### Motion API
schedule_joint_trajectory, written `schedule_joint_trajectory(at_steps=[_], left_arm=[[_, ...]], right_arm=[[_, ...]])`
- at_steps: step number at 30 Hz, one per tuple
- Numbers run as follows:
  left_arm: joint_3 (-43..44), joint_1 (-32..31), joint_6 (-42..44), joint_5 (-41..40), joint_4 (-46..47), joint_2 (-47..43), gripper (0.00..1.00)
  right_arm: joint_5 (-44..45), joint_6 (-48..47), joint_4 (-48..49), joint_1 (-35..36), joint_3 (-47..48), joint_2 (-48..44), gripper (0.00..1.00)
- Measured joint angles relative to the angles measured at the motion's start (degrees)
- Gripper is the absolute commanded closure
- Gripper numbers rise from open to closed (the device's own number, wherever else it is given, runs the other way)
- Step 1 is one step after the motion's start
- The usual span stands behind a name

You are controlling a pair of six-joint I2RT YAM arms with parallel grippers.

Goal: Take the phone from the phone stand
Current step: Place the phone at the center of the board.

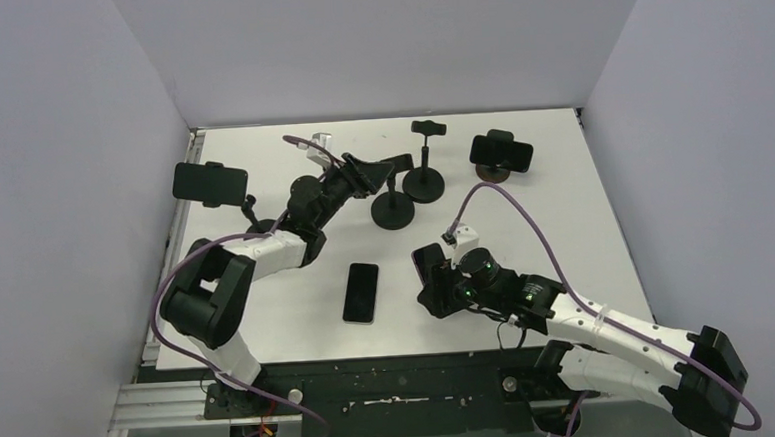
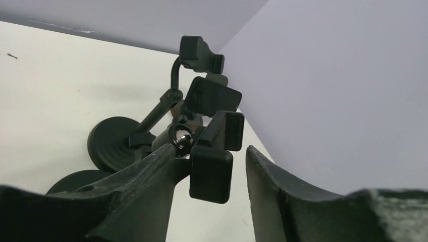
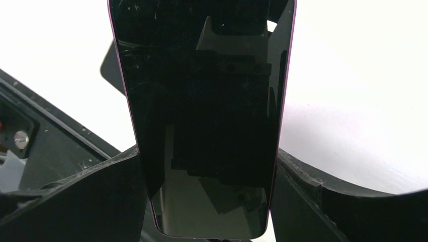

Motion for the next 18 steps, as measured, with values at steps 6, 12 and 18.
schedule_joint_trajectory(at_steps=[6, 12, 18], left_arm=[[-2.69, 0.31, 0.76, 0.31, -0.55, -3.61, 0.03], [-7.13, 0.31, 0.79, 0.07, -5.66, -12.79, 0.03], [-11.3, -0.42, 2.36, -4.61, -19.21, -26.29, 0.03]], right_arm=[[3.58, 1.29, -0.09, 1.53, 0.33, 4.31, 1.0], [7.39, 3.67, 0.76, 3.76, 2.16, 9.11, 1.0], [11.47, 8.63, 2.71, 5.84, 3.96, 16.44, 1.0]])
